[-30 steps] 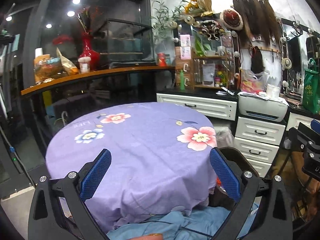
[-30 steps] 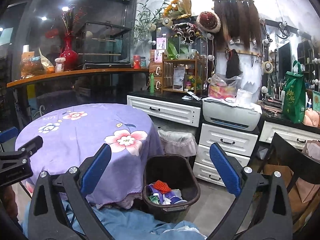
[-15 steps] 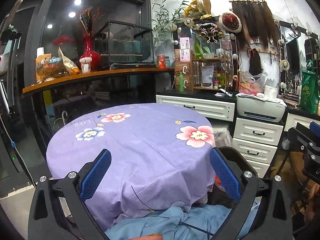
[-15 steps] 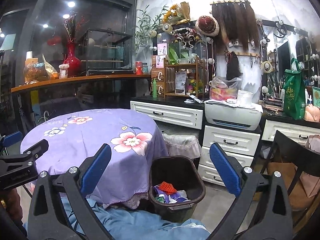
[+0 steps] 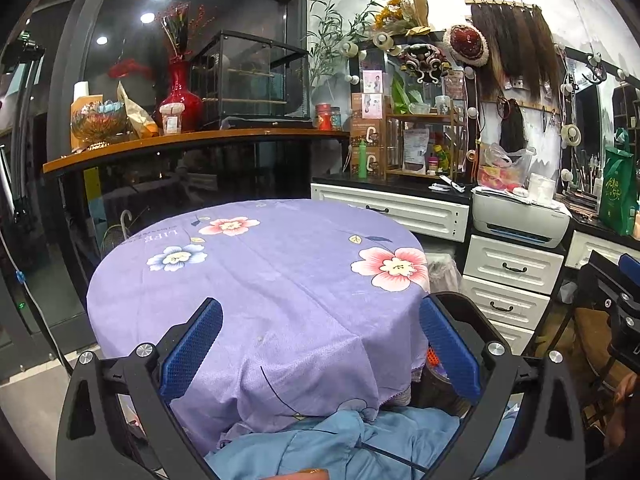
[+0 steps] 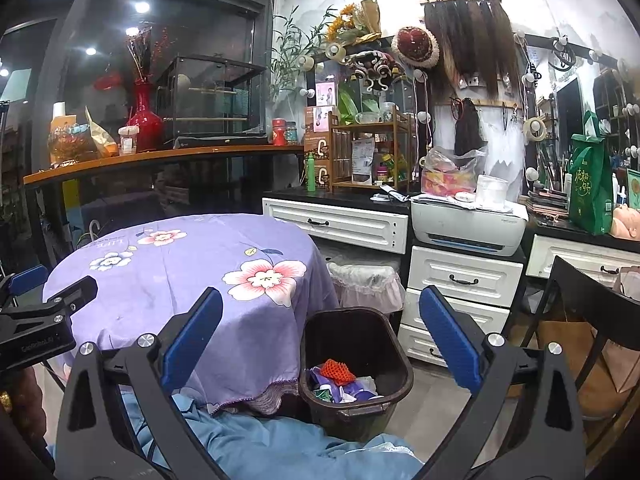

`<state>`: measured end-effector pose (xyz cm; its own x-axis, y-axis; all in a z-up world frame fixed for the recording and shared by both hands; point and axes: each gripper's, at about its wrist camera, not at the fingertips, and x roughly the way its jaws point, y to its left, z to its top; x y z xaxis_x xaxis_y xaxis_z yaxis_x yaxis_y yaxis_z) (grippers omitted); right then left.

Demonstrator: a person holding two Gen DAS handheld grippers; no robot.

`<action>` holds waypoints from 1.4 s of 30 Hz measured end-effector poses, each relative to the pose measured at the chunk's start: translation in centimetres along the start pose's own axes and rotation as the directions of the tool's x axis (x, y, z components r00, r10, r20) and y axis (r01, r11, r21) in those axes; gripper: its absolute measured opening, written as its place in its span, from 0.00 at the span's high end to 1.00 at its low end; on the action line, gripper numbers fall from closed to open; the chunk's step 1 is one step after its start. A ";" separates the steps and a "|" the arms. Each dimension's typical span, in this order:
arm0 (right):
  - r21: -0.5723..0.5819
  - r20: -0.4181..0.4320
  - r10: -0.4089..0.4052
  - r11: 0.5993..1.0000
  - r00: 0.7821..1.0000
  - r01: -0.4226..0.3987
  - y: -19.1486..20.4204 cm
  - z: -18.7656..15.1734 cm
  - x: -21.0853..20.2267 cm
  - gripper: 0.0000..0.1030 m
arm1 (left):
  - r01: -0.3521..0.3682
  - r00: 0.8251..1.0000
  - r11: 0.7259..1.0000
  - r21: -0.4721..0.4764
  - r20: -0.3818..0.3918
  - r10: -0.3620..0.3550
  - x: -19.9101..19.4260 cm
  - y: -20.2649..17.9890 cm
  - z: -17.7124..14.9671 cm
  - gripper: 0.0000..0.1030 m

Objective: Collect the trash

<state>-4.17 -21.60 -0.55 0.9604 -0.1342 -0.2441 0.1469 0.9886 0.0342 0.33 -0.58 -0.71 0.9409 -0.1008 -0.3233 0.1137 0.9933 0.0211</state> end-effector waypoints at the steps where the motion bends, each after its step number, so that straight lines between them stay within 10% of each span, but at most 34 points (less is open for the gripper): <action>1: 0.000 0.000 0.000 1.000 1.000 0.000 0.0 0.0 0.0 0.06 | 0.000 1.000 1.000 -0.003 0.000 0.000 0.0 0.1 0.0 0.05; 42: -0.004 -0.003 0.006 1.000 1.000 -0.006 0.2 -0.5 0.1 0.06 | 0.004 1.000 1.000 0.017 -0.015 -0.004 0.4 0.1 -0.2 0.05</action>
<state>-4.15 -21.42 -1.05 0.9605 -0.1278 -0.2472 0.1399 0.9896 0.0322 0.62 -0.54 -1.07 0.9356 -0.1041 -0.3373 0.1234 0.9917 0.0362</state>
